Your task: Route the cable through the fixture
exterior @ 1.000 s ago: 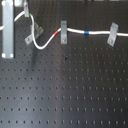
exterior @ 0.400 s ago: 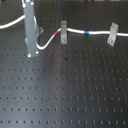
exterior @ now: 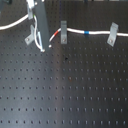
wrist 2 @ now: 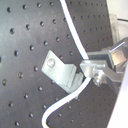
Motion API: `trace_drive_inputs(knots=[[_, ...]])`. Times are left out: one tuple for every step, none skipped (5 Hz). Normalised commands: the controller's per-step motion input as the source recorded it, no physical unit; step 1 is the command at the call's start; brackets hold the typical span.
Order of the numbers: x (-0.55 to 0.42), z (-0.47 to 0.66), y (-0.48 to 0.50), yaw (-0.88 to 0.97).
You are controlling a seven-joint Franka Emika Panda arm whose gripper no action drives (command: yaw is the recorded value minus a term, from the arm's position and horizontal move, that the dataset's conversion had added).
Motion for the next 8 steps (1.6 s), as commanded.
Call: trace_drive_inputs(knots=[[-0.066,0.04,-0.018,-0.78],[-0.197,0.1,-0.107,-0.59],[-0.35,0.38,-0.033,-0.45],[-0.254,0.01,-0.106,-0.21],[-0.03,0.01,0.024,0.0],[-0.198,0.1,0.155,-0.28],[-0.233,0.07,0.172,-0.18],[-0.004,0.09,0.004,-0.06]])
